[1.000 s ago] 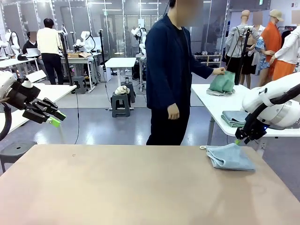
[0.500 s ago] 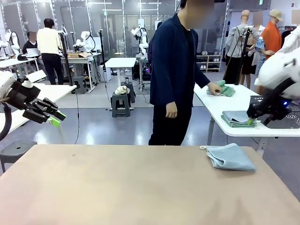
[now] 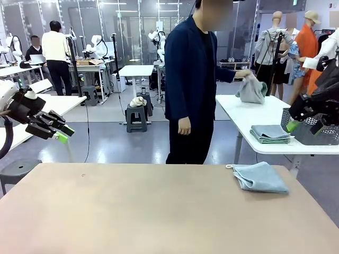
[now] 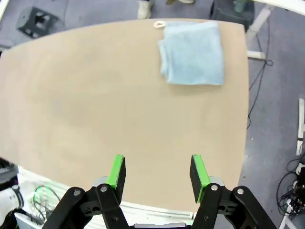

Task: Fold the towels and place them in the basket.
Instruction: Place the folded Towel with hook on the right side of the table, then when a person lays out a Towel with hook on the table, fold it in half twice.

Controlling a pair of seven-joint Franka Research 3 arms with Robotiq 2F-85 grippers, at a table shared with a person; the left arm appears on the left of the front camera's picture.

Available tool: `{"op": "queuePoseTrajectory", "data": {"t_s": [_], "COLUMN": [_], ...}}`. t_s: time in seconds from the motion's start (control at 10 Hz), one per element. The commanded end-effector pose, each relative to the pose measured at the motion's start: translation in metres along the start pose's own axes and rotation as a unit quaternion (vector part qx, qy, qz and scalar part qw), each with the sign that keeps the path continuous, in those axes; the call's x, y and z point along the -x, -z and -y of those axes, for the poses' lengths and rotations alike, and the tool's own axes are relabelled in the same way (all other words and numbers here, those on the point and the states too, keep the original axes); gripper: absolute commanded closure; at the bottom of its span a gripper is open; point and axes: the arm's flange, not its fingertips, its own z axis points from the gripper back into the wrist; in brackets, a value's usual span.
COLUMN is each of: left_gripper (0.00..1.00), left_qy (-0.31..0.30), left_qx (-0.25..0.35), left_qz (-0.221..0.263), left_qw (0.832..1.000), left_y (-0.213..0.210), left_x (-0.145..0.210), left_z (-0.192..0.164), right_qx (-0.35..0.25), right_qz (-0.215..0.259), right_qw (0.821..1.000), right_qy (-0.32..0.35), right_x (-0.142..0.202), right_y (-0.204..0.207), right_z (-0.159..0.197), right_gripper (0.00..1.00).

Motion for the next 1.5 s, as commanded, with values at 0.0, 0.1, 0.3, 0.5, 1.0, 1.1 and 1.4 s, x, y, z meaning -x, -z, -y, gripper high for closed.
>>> {"op": "queuePoseTrajectory", "data": {"t_s": [0.0, 0.1, 0.3, 0.5, 1.0, 1.1, 1.4], "left_gripper": [0.43, 0.43, 0.43, 0.43, 0.43, 0.43, 0.43], "left_qy": [0.001, 0.001, 0.001, 0.001, 0.001, 0.001, 0.001], "left_qx": [0.001, 0.001, 0.001, 0.001, 0.001, 0.001, 0.001], "left_qz": [-0.006, -0.006, -0.006, -0.006, -0.006, -0.006, -0.006], "left_qw": [1.000, 1.000, 1.000, 1.000, 1.000, 1.000, 1.000], "left_y": [0.000, 0.000, 0.000, 0.000, 0.000, 0.000, 0.000], "left_x": [-0.001, -0.001, -0.001, -0.001, -0.001, -0.001, -0.001], "left_z": [0.002, 0.002, 0.002, 0.002, 0.002, 0.002, 0.002], "right_qx": [-0.025, -0.033, -0.014, -0.014, -0.014, -0.014, -0.014], "right_qz": [-0.012, -0.009, -0.010, -0.010, -0.010, -0.010, -0.010], "right_qw": [0.999, 0.998, 0.999, 0.999, 0.999, 0.999, 0.999], "right_qy": [-0.037, -0.050, -0.030, -0.030, -0.030, -0.030, -0.030], "right_x": [0.006, 0.007, 0.008, 0.008, 0.008, 0.008, 0.008], "right_y": [0.010, 0.012, 0.003, 0.003, 0.003, 0.003, 0.003], "right_z": [0.004, 0.001, -0.007, -0.007, -0.007, -0.007, -0.007], "right_gripper": [0.31, 0.31, 0.31, 0.31, 0.31, 0.31, 0.31]}}
